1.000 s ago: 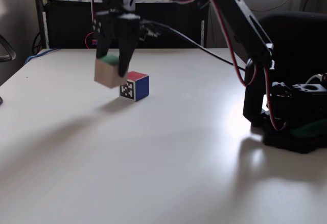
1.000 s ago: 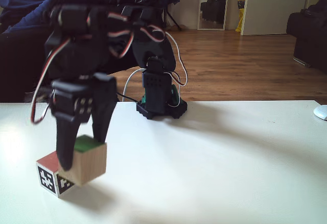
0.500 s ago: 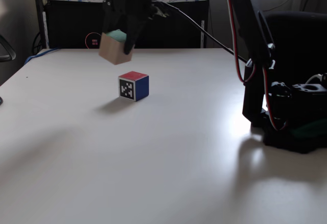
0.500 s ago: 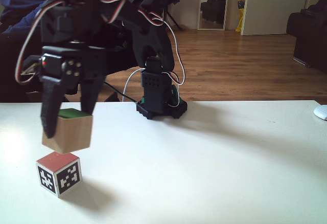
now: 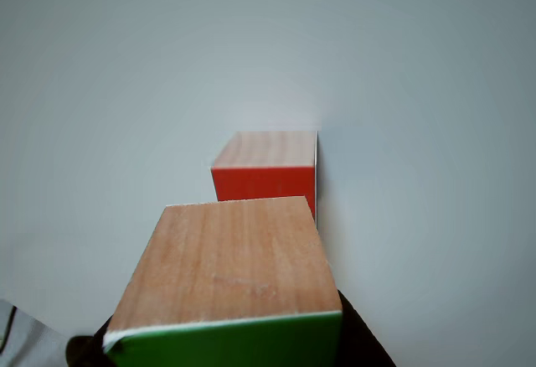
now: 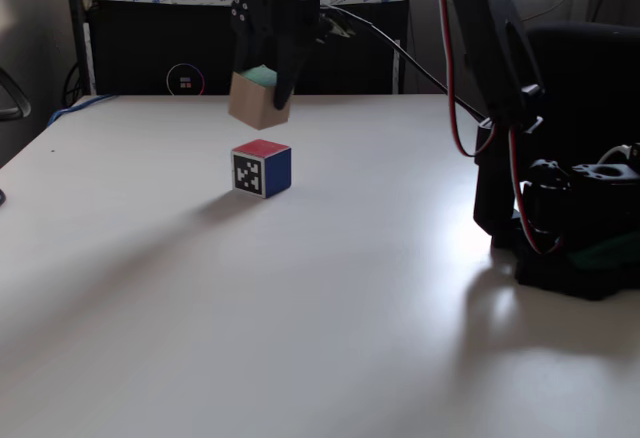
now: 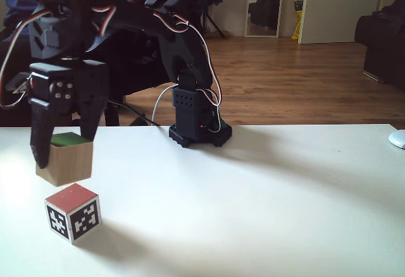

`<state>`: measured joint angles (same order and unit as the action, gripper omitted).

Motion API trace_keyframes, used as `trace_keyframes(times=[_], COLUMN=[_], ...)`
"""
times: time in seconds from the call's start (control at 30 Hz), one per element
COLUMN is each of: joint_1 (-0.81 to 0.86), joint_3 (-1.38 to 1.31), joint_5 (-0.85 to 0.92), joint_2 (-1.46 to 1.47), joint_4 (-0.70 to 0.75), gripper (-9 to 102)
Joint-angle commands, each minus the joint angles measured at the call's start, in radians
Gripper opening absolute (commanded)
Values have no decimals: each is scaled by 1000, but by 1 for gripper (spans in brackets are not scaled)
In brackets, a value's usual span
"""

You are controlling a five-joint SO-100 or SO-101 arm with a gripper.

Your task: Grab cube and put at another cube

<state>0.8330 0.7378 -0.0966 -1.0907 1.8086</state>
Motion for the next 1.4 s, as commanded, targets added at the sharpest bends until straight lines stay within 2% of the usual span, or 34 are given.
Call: trace_keyframes(times=[0.0,0.93,1.1,1.37], joint_1=[9,-15,-25,-29], joint_3=[0,-49,-54,-55], joint_5=[14,-6,-11,-14], joint_2=[-63,77,75,72], joint_4=[-3,-15,-6,-3], gripper=[6,6,10,23])
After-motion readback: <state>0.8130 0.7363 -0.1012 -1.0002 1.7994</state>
